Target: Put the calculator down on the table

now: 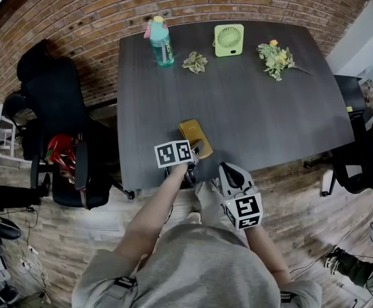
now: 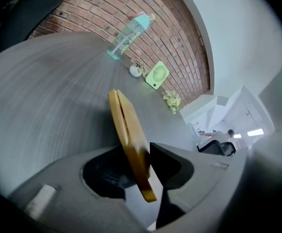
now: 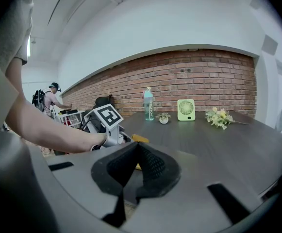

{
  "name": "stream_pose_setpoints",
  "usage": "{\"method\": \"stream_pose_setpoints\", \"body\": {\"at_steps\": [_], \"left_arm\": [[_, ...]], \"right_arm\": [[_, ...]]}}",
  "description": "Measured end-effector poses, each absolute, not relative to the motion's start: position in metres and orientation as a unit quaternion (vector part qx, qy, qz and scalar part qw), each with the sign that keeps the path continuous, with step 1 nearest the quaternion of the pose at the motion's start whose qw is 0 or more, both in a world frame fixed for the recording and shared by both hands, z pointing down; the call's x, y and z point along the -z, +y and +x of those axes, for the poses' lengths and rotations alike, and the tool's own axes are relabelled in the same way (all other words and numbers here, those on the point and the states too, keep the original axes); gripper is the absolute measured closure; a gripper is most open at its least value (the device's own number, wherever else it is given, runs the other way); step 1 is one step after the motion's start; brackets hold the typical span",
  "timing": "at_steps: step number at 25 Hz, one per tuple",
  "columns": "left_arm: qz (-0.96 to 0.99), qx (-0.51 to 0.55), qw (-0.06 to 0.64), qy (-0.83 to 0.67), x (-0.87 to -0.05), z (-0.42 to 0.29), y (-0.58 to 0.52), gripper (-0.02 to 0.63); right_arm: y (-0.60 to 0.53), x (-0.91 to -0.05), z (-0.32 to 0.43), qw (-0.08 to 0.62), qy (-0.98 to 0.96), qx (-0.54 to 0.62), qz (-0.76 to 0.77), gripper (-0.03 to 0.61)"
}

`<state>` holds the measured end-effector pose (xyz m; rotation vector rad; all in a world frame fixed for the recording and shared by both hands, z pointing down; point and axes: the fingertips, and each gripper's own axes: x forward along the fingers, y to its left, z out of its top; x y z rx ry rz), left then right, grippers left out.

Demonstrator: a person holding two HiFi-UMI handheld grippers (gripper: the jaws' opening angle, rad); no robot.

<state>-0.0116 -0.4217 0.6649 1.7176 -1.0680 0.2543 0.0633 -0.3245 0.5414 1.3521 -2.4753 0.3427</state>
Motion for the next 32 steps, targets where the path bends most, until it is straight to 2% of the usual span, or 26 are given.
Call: {"method": "stream_pose_setpoints", "body": {"at_steps": [14, 21, 32], "left_arm": [[0.701, -0.192, 0.450, -0.518, -0.666, -0.022, -0.423, 0.393], [0.706, -0.251, 0.377, -0.545, -0.663, -0.027, -0.421, 0.376], [0.706, -0.252, 0.381, -0.541, -0.656, -0.036, -0.395, 0.376]], "right_arm": [[-0.316, -0.539, 0.064, 0.147, -0.860, -0.119, 0.474, 0.575], [-0.310, -0.535, 0.065, 0.145, -0.857, -0.118, 0.479, 0.575], [-0.294, -0.525, 0.067, 0.139, -0.855, -0.109, 0.488, 0.575]]}}
